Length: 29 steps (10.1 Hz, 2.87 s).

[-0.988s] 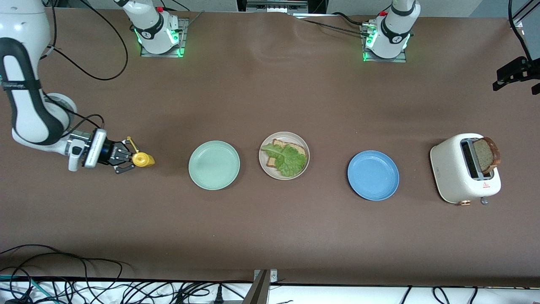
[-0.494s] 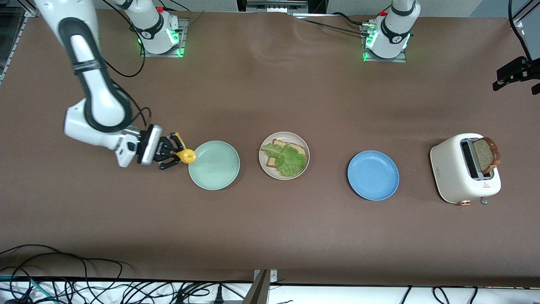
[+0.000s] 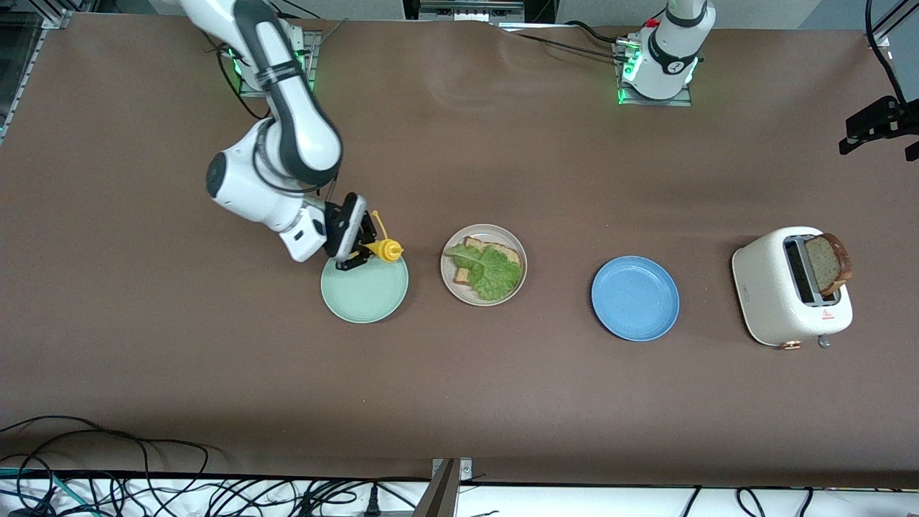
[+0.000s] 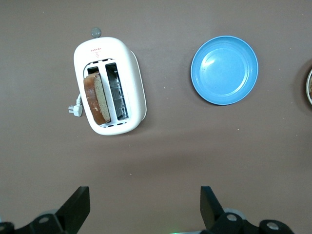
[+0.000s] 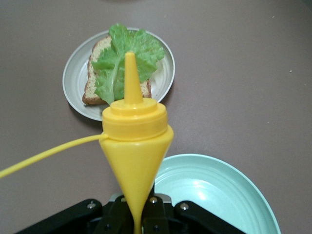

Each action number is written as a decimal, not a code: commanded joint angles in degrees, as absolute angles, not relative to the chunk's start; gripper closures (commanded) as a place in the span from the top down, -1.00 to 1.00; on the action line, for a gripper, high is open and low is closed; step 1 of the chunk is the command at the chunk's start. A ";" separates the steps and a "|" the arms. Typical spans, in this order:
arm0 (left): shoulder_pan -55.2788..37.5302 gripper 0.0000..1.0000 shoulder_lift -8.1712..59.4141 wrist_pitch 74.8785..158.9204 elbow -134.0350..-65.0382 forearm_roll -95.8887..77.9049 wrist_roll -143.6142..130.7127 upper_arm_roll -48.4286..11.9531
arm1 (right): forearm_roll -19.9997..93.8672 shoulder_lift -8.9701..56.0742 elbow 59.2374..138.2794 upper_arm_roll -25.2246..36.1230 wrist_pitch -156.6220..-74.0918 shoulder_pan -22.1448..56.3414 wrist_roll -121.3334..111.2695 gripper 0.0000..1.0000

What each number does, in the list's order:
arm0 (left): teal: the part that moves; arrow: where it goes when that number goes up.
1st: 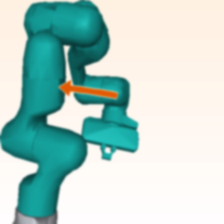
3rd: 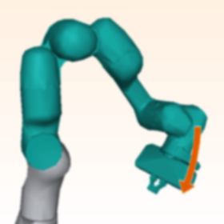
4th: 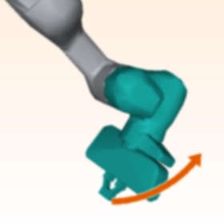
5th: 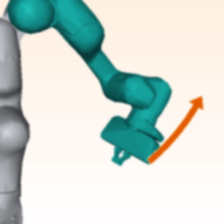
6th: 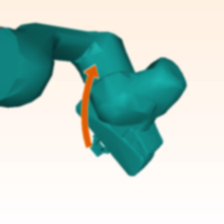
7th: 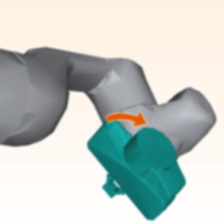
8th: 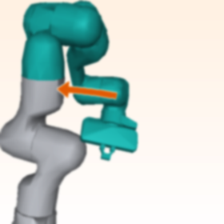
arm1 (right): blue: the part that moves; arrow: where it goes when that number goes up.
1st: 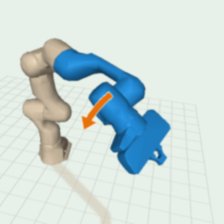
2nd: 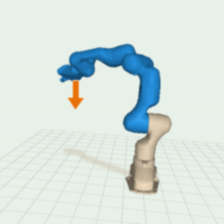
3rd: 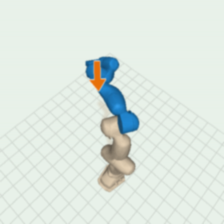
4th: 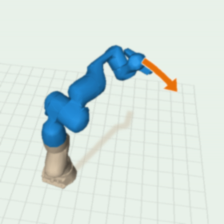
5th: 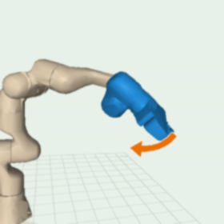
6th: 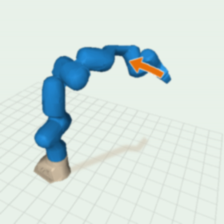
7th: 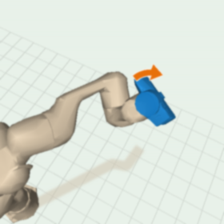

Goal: Make sandwich on beige plate with both arms
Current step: 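Lift the mustard bottle with the right gripper and carry it over the beige plate, then hold the mustard bottle tip-down over the lettuce with the right gripper, then carry the mustard bottle back to its spot with the right gripper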

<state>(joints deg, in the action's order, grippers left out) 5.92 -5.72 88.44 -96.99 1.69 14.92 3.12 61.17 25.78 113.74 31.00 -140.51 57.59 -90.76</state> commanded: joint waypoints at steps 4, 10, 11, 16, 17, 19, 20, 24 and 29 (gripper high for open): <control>6.24 1.00 -5.27 87.36 -95.62 0.97 15.56 2.99 | 40.99 41.02 97.24 41.92 -128.37 70.14 -68.68 -1.00; 6.33 1.00 -5.27 87.36 -95.62 0.88 15.56 3.08 | 29.63 47.46 88.77 45.97 -114.00 72.60 -62.40 -1.00; 6.33 1.00 -5.27 87.36 -95.62 0.88 15.56 3.08 | 28.23 48.07 87.55 45.97 -112.17 72.60 -61.88 -1.00; 6.24 1.00 -5.27 87.36 -95.62 0.88 15.56 3.08 | 28.21 52.64 81.21 45.97 -109.51 72.07 -57.66 -1.00; 6.33 1.00 -5.27 87.36 -95.62 0.88 15.56 3.08 | 28.21 52.56 81.21 45.97 -109.51 72.07 -57.74 -1.00; 6.33 1.00 -5.27 87.36 -95.62 0.88 15.56 3.08 | 29.70 51.51 81.30 46.84 -109.77 72.16 -57.66 -1.00; 6.33 1.00 -5.27 87.36 -95.62 0.88 15.56 3.08 | 31.27 50.29 81.99 47.54 -109.78 71.98 -57.74 -1.00; 6.24 1.00 -5.27 87.36 -95.62 0.88 15.56 3.08 | 31.38 33.89 97.77 47.72 -115.20 70.14 -60.36 -1.00; 6.33 1.00 -5.19 87.36 -95.62 0.97 15.56 3.16 | 29.10 16.64 109.94 50.35 -115.93 63.90 -63.28 -1.00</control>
<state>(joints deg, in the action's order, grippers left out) 5.96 -5.70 88.44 -96.98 1.69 14.92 3.11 30.76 23.79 104.84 49.73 -114.90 64.52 -62.33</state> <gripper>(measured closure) 0.000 0.952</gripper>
